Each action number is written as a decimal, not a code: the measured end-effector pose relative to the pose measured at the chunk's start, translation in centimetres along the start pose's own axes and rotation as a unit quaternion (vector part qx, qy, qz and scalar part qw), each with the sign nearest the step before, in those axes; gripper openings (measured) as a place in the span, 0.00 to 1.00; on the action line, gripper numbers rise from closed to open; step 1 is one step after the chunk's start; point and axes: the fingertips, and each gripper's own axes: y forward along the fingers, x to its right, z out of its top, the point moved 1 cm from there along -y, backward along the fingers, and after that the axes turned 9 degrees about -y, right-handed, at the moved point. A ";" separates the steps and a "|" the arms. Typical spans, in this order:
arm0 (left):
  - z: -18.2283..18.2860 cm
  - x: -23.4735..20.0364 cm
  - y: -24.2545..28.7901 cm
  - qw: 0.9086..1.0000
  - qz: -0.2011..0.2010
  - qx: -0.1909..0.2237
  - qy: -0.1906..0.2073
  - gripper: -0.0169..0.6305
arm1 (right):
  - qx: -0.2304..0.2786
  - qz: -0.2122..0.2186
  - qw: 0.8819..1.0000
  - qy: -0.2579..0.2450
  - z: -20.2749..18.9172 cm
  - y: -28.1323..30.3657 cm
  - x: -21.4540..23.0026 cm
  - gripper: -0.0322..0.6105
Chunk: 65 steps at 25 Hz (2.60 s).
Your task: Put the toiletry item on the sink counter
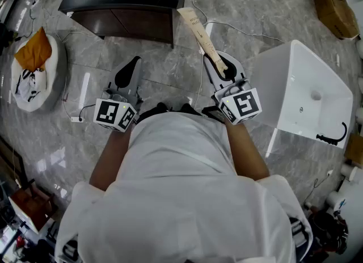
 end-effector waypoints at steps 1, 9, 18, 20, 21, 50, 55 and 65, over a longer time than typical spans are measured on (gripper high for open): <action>-0.1 0.1 0.0 1.000 0.001 0.001 -0.002 0.05 | 0.001 0.001 1.000 0.002 0.1 -0.2 0.3 0.17; -0.3 1.3 1.3 1.000 0.008 -0.002 0.002 0.05 | 0.002 -0.007 1.000 0.019 -1.0 -2.5 2.9 0.17; -2.4 2.4 3.4 0.999 0.011 -0.032 0.004 0.05 | -0.001 0.007 0.999 0.044 -3.1 -4.2 4.5 0.17; -2.9 2.5 3.6 0.999 0.015 -0.037 0.004 0.05 | -0.003 0.008 0.999 0.051 -3.7 -4.5 4.9 0.18; -3.1 2.4 3.6 0.999 0.018 -0.038 0.001 0.05 | -0.005 0.008 0.998 0.055 -4.1 -4.6 5.1 0.17; -2.9 -12.3 16.3 0.998 0.021 -0.058 0.013 0.05 | -0.064 0.053 0.995 0.052 -5.8 15.2 11.9 0.18; -0.5 -15.1 19.9 0.999 -0.009 -0.041 0.008 0.05 | -0.071 0.040 0.996 0.048 -5.3 20.0 13.7 0.18; 1.1 -19.5 23.4 0.999 -0.021 -0.025 -0.017 0.05 | -0.053 0.015 0.996 0.073 -3.6 25.0 16.0 0.18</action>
